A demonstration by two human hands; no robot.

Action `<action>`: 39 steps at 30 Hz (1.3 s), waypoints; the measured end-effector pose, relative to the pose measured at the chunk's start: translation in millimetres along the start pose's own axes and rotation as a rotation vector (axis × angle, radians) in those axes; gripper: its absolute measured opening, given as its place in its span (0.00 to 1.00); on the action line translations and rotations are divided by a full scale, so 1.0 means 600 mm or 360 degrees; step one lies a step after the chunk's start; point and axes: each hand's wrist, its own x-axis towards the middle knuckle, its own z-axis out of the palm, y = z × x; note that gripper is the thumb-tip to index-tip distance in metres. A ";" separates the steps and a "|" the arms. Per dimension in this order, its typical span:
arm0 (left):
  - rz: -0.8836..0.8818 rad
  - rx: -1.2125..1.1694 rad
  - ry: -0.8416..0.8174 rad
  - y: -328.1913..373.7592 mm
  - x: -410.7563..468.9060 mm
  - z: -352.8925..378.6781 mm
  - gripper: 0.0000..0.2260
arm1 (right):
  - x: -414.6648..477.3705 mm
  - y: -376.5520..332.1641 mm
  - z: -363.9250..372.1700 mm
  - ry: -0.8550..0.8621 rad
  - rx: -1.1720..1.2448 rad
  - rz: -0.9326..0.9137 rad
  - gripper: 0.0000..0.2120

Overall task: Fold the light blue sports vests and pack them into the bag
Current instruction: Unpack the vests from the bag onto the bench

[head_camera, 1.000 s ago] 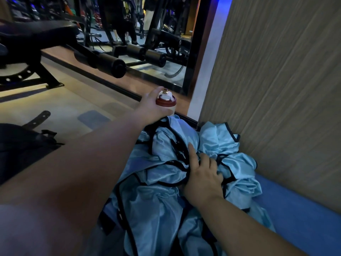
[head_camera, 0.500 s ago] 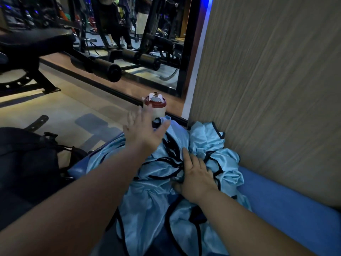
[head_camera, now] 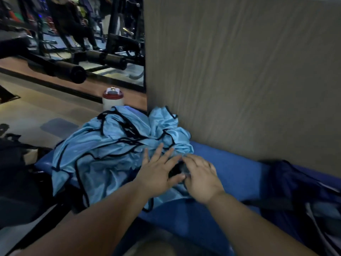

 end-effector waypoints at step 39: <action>0.0824 -0.0142 -0.0575 0.584 0.010 0.085 0.27 | -0.504 0.538 -0.257 0.0064 -0.0253 0.2162 0.39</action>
